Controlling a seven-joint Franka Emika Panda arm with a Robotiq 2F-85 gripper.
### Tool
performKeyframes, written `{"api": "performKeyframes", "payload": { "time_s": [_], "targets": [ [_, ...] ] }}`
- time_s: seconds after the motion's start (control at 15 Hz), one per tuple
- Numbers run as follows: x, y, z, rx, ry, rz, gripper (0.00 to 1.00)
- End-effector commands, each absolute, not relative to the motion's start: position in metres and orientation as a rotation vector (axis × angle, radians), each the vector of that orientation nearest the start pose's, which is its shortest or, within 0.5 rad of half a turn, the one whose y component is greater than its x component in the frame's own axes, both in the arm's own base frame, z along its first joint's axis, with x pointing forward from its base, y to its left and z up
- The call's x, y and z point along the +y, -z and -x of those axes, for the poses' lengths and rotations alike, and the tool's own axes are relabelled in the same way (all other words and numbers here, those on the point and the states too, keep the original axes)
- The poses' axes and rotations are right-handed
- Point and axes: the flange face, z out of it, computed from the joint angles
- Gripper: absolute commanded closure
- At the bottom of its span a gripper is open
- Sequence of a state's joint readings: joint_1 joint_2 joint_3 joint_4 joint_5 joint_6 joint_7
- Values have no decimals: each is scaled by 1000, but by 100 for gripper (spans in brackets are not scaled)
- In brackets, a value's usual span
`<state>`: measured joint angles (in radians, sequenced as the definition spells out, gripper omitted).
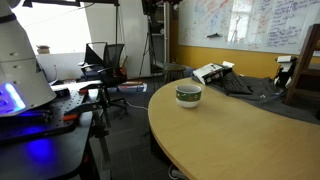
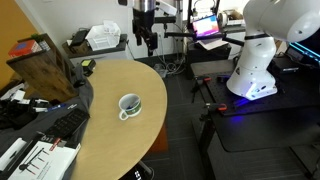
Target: Put the marker in the mug on the table
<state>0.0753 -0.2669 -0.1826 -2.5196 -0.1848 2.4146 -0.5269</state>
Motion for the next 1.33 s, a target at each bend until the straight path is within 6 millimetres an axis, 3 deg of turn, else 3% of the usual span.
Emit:
{"api": "performKeyframes", "payload": {
  "time_s": [0.0,0.33,0.67,0.73,0.87,1.27],
  "targets": [
    [-32,-353,-491,-839,59,3076,0],
    [-32,-297,-547,-608,35,3067,0],
    [-32,-246,-582,-522,42,3015,0],
    [-33,-253,-570,-566,7,3035,0],
    [-31,-240,-578,-553,12,3025,0],
    [-34,-236,-585,-530,-9,3031,0]
  ]
}}
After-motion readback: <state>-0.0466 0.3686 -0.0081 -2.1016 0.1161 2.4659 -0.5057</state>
